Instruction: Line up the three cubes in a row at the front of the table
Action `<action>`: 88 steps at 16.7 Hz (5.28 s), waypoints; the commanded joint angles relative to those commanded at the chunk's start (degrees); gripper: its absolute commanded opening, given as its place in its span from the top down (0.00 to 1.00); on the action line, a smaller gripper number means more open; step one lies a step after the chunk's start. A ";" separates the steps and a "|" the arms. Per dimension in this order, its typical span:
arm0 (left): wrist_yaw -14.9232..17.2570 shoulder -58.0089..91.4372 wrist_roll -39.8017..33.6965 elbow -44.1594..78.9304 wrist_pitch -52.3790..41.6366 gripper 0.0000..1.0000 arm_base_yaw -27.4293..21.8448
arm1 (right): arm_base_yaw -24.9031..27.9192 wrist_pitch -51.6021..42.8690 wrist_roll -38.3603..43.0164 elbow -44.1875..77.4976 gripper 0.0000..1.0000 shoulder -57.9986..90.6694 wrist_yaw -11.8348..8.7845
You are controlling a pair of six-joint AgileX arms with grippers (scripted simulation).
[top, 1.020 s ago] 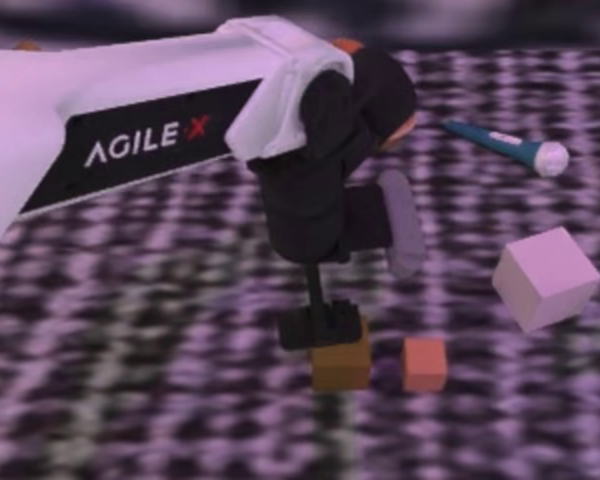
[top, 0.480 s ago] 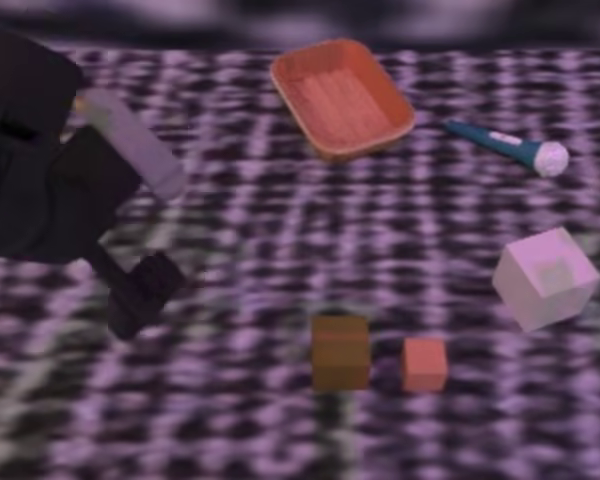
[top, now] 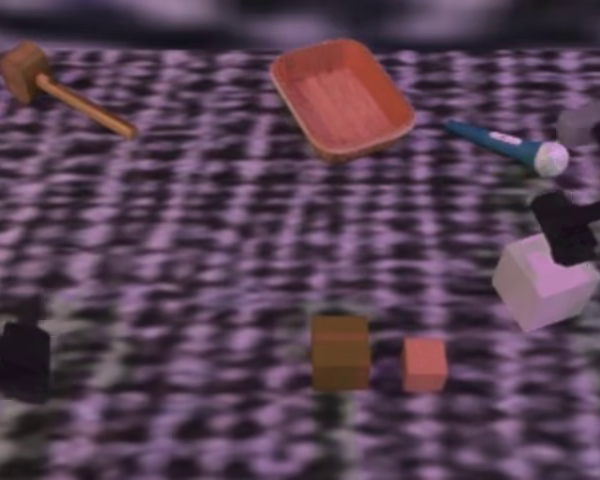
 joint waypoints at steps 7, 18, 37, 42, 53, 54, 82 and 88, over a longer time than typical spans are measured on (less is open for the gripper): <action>0.49 -22.01 -8.45 -13.79 14.96 0.00 7.07 | 2.18 -9.69 -1.02 16.09 0.00 18.14 -0.29; 0.52 -22.84 -8.85 -14.13 15.76 0.00 7.35 | 2.21 -3.38 -1.08 12.84 0.00 21.64 -0.30; 0.52 -22.84 -8.85 -14.13 15.76 0.00 7.35 | 2.36 8.00 -0.85 6.50 0.68 26.68 -0.26; 0.52 -22.84 -8.85 -14.13 15.76 0.00 7.35 | 2.36 8.00 -0.85 6.50 1.00 26.68 -0.26; 0.52 -22.84 -8.85 -14.13 15.76 0.00 7.35 | 2.36 5.47 -0.81 8.14 1.00 25.36 -0.36; 0.52 -22.84 -8.85 -14.13 15.76 0.00 7.35 | 2.37 3.65 -0.78 9.14 1.00 24.56 -0.39; 0.52 -22.84 -8.85 -14.13 15.76 0.00 7.35 | 41.48 -29.50 59.43 65.30 1.00 48.04 0.19; 0.52 -22.84 -8.85 -14.13 15.76 0.00 7.35 | 42.42 -29.86 60.80 66.48 1.00 48.32 0.16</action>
